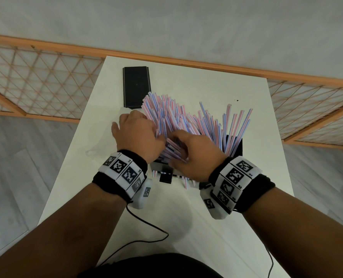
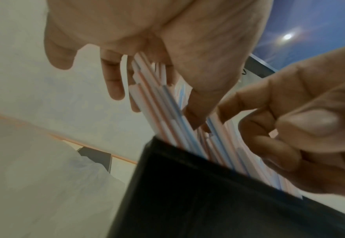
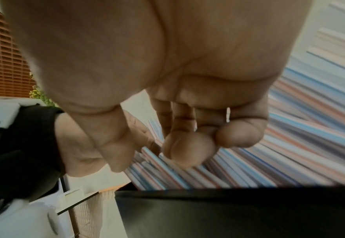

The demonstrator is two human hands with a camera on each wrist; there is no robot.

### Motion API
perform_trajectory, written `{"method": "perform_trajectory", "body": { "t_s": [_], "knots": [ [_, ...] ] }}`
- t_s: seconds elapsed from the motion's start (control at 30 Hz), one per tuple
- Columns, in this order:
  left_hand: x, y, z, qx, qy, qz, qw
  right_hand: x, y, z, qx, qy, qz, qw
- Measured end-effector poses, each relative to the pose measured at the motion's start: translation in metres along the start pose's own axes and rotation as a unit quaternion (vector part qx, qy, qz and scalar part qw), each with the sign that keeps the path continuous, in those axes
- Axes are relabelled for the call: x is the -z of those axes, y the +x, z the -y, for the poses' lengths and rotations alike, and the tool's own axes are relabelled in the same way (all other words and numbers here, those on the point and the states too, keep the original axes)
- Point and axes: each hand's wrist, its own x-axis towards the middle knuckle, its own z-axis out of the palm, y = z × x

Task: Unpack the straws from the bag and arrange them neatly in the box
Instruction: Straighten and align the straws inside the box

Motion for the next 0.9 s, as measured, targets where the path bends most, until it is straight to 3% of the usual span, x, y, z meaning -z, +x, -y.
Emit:
{"method": "perform_trajectory", "body": {
  "t_s": [0.27, 0.4, 0.5, 0.77, 0.9],
  "knots": [
    [0.032, -0.006, -0.006, -0.052, -0.208, -0.089, 0.973, 0.02, -0.012, -0.012, -0.033, 0.056, -0.105, 0.992],
    [0.043, -0.006, -0.011, -0.076, -0.221, -0.139, 0.962, 0.028, -0.012, -0.011, -0.037, 0.077, -0.132, 0.988],
    [0.047, -0.007, -0.017, -0.132, -0.232, -0.18, 0.947, 0.031, -0.011, -0.008, -0.022, 0.091, -0.155, 0.983],
    [0.036, -0.008, -0.023, -0.188, -0.252, -0.184, 0.931, 0.025, -0.002, 0.002, -0.011, 0.079, -0.135, 0.988],
    [0.05, -0.014, -0.034, -0.242, -0.285, -0.225, 0.9, 0.028, -0.002, 0.006, 0.003, 0.096, -0.161, 0.982]
  ]
}}
